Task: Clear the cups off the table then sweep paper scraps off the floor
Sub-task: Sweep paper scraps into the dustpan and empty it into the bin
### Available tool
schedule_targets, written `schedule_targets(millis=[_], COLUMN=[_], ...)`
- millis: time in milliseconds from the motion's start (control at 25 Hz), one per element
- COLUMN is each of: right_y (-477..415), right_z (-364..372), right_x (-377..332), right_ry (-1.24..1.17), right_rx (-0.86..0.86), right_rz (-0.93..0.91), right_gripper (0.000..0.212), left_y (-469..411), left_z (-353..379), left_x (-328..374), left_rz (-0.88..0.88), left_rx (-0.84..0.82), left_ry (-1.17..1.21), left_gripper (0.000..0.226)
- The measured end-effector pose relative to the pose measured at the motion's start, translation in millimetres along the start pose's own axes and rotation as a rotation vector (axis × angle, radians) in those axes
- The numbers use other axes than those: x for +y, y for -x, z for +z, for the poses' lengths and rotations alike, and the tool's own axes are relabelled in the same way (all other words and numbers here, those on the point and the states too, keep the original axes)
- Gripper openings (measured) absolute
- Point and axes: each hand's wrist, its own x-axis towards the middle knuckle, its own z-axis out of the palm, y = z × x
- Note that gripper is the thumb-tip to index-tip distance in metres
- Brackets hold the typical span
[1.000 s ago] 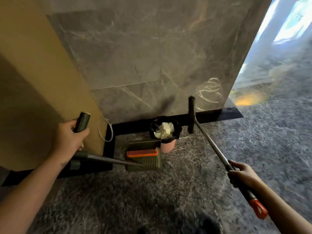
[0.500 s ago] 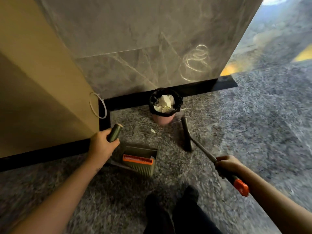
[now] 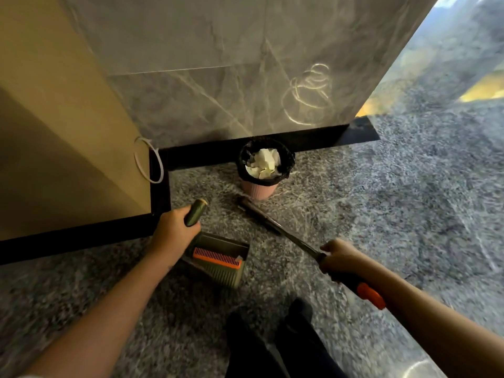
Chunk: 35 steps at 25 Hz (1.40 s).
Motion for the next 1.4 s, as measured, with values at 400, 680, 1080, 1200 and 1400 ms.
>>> schedule_targets(millis=[400, 680, 1080, 1200, 1400], right_y=[-48.4, -5.3, 38.4, 36.7, 33.1], right_z=[28.2, 29.9, -2.7, -3.6, -10.9], right_x=[-59.5, -37.7, -13.5, -5.6, 17.8], right_ry=[0.259, 0.377, 0.211, 0.134, -0.074], right_rx=[-0.001, -0.162, -0.129, -0.066, 0.009], right_rz=[-0.049, -0.098, -0.062, -0.019, 0.058], right_gripper=[0.015, 0.03, 0.027, 0.023, 0.013], left_y=[-40.3, -44.4, -39.1, -36.9, -19.6], left_z=[-9.8, -6.2, -4.5, -1.5, 1.9], left_x=[-10.8, -11.6, -19.8, -17.8, -6.5], left_rz=[0.084, 0.075, -0.032, -0.198, -0.136], left_rx=[-0.107, -0.124, -0.331, -0.539, -0.442], left_ry=[0.027, 0.017, -0.006, 0.302, 0.169], left_gripper=[0.039, 0.039, 0.051, 0.053, 0.043])
